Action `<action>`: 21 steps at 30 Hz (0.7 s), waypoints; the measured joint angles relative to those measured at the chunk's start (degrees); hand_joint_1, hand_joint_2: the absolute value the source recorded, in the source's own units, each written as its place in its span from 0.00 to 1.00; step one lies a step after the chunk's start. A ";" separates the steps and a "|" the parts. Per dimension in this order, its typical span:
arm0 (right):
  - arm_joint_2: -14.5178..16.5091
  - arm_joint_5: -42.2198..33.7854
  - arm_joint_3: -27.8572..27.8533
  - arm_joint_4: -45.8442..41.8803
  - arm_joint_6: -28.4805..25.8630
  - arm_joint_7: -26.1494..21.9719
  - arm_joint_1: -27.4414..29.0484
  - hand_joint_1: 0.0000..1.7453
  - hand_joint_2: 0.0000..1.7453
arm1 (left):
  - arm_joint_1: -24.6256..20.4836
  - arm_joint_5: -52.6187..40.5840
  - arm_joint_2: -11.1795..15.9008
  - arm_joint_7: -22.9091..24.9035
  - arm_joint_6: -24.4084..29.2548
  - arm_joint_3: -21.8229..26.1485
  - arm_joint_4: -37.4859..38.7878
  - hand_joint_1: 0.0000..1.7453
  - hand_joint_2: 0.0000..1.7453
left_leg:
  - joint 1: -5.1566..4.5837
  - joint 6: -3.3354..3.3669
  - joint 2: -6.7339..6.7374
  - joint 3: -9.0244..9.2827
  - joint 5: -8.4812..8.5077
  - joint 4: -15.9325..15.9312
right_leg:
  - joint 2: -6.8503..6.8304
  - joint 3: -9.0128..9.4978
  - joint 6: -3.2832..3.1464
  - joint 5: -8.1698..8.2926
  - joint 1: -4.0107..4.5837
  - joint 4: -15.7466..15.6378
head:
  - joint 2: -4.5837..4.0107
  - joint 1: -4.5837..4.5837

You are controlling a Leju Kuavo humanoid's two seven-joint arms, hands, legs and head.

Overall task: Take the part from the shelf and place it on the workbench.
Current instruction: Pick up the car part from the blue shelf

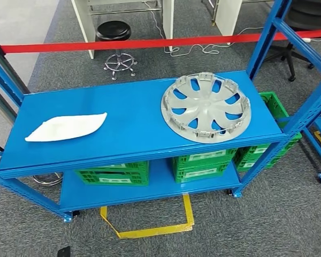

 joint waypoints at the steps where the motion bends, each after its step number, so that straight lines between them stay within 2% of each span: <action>1: 0.25 1.27 1.45 -3.55 -0.15 0.00 0.89 0.00 0.00 | 0.08 -0.01 -0.04 0.51 -1.33 0.03 0.10 0.00 0.00 | -0.01 0.00 0.00 -0.05 0.00 0.00 | 0.00 0.00 0.00 0.00 -0.01 0.00 | 0.00 0.00; 6: 0.97 4.93 6.97 -16.49 -0.30 0.00 3.06 0.00 0.00 | 0.55 -0.83 -0.14 2.32 -5.57 0.08 0.45 0.00 0.00 | -0.02 0.03 0.00 -0.03 0.02 0.01 | -0.04 -0.03 0.02 0.01 -0.02 0.00 | 0.00 -0.01; 7: 1.08 5.01 7.54 -17.82 -0.32 0.01 3.30 0.00 0.25 | 0.61 -0.91 -0.15 2.33 -5.63 0.08 0.51 0.00 0.25 | -0.02 0.03 -0.01 -0.03 0.02 0.01 | -0.06 -0.03 0.03 0.02 -0.02 0.00 | 0.00 -0.01; 9: 1.21 5.09 8.37 -19.89 -0.34 0.01 3.63 0.00 0.25 | 0.73 -0.95 -0.14 2.34 -5.66 0.08 0.57 0.00 0.75 | -0.02 0.04 -0.01 -0.03 0.03 0.02 | -0.05 -0.03 0.03 0.03 -0.03 0.00 | 0.00 -0.02; 10: 1.22 5.06 8.66 -20.66 -0.34 0.01 3.75 0.00 0.50 | 0.77 -0.96 -0.14 2.34 -5.64 0.08 0.59 0.00 1.00 | -0.02 0.04 -0.01 -0.03 0.03 0.01 | -0.04 -0.03 0.03 0.03 -0.03 0.00 | 0.00 -0.02; 11: 1.25 4.87 8.93 -21.35 -0.27 0.01 3.87 0.00 0.50 | 0.79 -0.94 -0.13 2.34 -5.58 0.08 0.61 0.00 1.00 | -0.02 0.04 -0.01 -0.03 0.03 0.01 | -0.03 -0.03 0.03 0.03 -0.03 0.00 | 0.00 -0.02; 13: 1.33 4.30 9.87 -22.73 0.68 0.01 4.26 0.00 1.00 | 0.81 -0.68 -0.13 2.02 -5.45 0.19 0.65 0.00 1.00 | -0.02 0.04 -0.01 -0.08 0.03 0.01 | -0.04 -0.02 0.03 0.03 -0.03 0.00 | 0.00 -0.02; 16: 1.48 6.36 13.71 -25.15 2.46 0.01 4.91 0.00 1.00 | 0.81 -0.27 -0.08 0.39 -5.86 0.78 0.65 0.00 1.00 | -0.01 0.04 -0.01 -0.11 0.03 0.01 | -0.02 -0.03 0.03 0.03 -0.02 0.00 | 0.00 -0.03; 18: 1.56 9.58 16.72 -26.98 1.50 0.01 5.03 0.00 1.00 | 0.79 0.03 -0.07 -0.79 -5.83 1.39 0.65 0.00 1.00 | 0.00 0.05 -0.02 -0.06 0.04 0.01 | -0.06 -0.04 0.03 0.03 -0.01 0.00 | 0.00 -0.03; 21: 0.72 16.96 22.21 -29.78 -5.79 0.01 5.62 0.00 1.00 | 0.95 1.21 -0.21 -2.63 -4.22 3.33 0.65 0.00 1.00 | 0.01 0.05 -0.02 -0.11 0.05 0.00 | -0.07 0.00 0.03 0.03 0.01 0.01 | 0.00 -0.03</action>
